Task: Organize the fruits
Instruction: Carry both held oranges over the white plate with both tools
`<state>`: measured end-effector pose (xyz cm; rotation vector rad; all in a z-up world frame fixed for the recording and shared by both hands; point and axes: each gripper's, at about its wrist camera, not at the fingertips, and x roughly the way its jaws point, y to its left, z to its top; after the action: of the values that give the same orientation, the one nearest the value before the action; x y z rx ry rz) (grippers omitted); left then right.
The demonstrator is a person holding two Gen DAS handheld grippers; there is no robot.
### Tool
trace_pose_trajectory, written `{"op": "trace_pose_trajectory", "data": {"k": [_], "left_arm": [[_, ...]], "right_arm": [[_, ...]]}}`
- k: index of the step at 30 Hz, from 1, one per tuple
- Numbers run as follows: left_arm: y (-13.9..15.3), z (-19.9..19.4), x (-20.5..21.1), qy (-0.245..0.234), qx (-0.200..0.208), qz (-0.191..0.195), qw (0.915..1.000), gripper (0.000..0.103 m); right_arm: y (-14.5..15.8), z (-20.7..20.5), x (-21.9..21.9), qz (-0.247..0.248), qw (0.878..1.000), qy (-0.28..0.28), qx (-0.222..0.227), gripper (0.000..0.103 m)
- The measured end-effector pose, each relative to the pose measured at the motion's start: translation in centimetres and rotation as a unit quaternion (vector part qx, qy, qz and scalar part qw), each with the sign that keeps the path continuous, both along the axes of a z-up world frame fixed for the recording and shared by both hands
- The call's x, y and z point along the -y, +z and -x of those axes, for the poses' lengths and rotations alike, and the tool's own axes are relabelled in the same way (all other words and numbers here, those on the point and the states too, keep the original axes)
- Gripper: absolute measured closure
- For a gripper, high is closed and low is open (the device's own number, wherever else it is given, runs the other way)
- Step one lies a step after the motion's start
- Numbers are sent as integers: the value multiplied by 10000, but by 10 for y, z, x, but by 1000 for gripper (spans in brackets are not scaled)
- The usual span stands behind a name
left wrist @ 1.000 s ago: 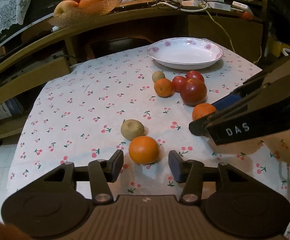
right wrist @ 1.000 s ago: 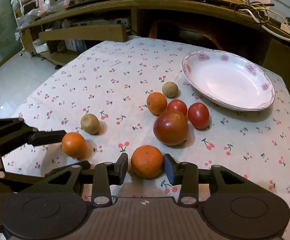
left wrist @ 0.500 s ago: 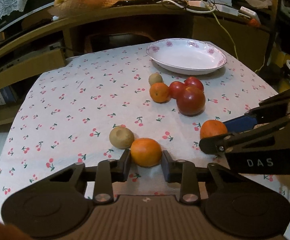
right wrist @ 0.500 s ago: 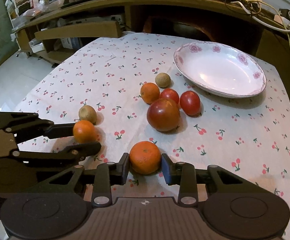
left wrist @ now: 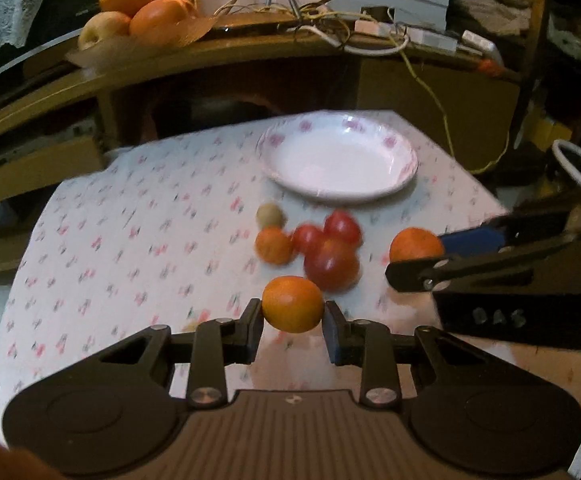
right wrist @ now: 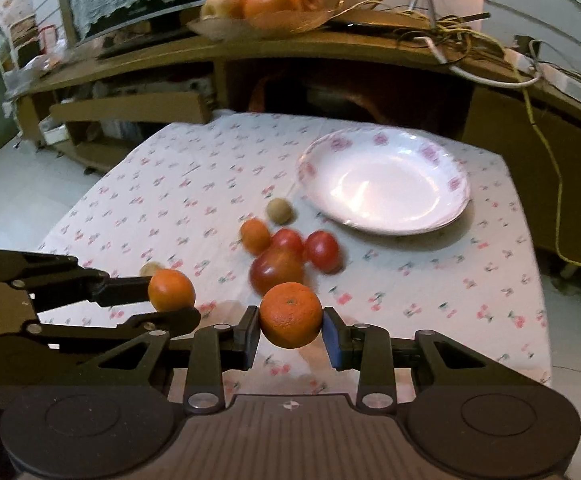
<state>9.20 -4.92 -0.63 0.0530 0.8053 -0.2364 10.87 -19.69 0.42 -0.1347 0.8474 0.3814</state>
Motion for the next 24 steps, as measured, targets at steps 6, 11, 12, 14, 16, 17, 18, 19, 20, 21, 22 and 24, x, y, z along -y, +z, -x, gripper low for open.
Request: {"op": "trace_pose_trajectory", "data": {"k": [6, 11, 12, 14, 16, 17, 18, 19, 20, 21, 22, 24], "left_arm": [[14, -43, 3, -36, 130, 254, 9996, 66], [12, -70, 14, -92, 148, 253, 9995, 66], [11, -76, 16, -103, 135, 284, 9995, 66], [10, -84, 20, -148, 127, 289, 9994, 66], [10, -91, 25, -190, 156, 219, 9995, 67], [9, -94, 26, -200, 147, 205, 9995, 66], [7, -98, 26, -194, 119, 220, 9995, 66], [6, -102, 26, -183, 96, 234, 9995, 66], [4, -104, 27, -182, 73, 235, 9995, 66], [2, -108, 27, -189, 51, 229, 9995, 66], [0, -110, 28, -194, 28, 228, 9995, 66], [-3, -116, 30, -206, -24, 225, 9995, 66]], "right_arm": [[9, -29, 11, -59, 9992, -377, 109, 68], [3, -53, 18, -32, 9981, -616, 91, 68], [2, -58, 20, -21, 9978, -653, 99, 68], [2, -66, 23, -45, 9974, -706, 114, 68], [0, -75, 24, -17, 9971, -748, 133, 68], [-1, -78, 25, 8, 9969, -768, 141, 68], [-3, -83, 26, 8, 9968, -783, 142, 68], [-4, -86, 27, 10, 9968, -788, 139, 68], [-5, -89, 27, 26, 9969, -777, 134, 68], [-6, -92, 27, 51, 9970, -762, 125, 68], [-8, -95, 27, 74, 9970, -758, 121, 68], [-11, -100, 29, 105, 9970, -764, 98, 68]]}}
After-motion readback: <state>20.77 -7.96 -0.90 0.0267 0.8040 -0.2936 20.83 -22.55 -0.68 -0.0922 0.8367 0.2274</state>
